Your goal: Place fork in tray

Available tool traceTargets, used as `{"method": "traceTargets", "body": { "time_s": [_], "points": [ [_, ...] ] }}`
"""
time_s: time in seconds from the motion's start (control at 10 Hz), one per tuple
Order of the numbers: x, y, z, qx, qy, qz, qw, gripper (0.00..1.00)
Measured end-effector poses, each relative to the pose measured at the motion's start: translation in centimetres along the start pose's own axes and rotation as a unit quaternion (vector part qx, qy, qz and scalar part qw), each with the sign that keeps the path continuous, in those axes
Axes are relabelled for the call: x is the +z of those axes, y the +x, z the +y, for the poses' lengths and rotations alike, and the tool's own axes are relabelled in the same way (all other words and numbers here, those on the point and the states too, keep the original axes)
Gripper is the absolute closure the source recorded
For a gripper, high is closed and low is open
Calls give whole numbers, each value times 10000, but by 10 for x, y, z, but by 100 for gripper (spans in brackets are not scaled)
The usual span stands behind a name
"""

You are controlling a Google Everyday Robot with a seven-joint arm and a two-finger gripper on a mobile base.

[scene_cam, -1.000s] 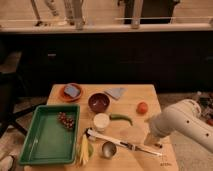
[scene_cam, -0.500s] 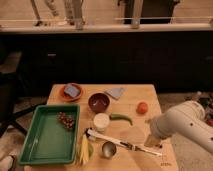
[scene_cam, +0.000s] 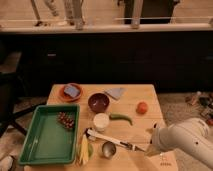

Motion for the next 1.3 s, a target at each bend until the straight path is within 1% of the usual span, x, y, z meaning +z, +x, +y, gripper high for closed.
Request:
{"method": "traceTargets", "body": {
  "time_s": [0.1,0.6,0.9,1.3],
  "points": [
    [9,2,3,21,-44,-68,10000,31],
    [37,16,8,173,-185,-197,9995,31],
    [50,18,8,199,-306,-233,9991,31],
    [63,25,12,288,-437,-248,9983,31]
  ]
}}
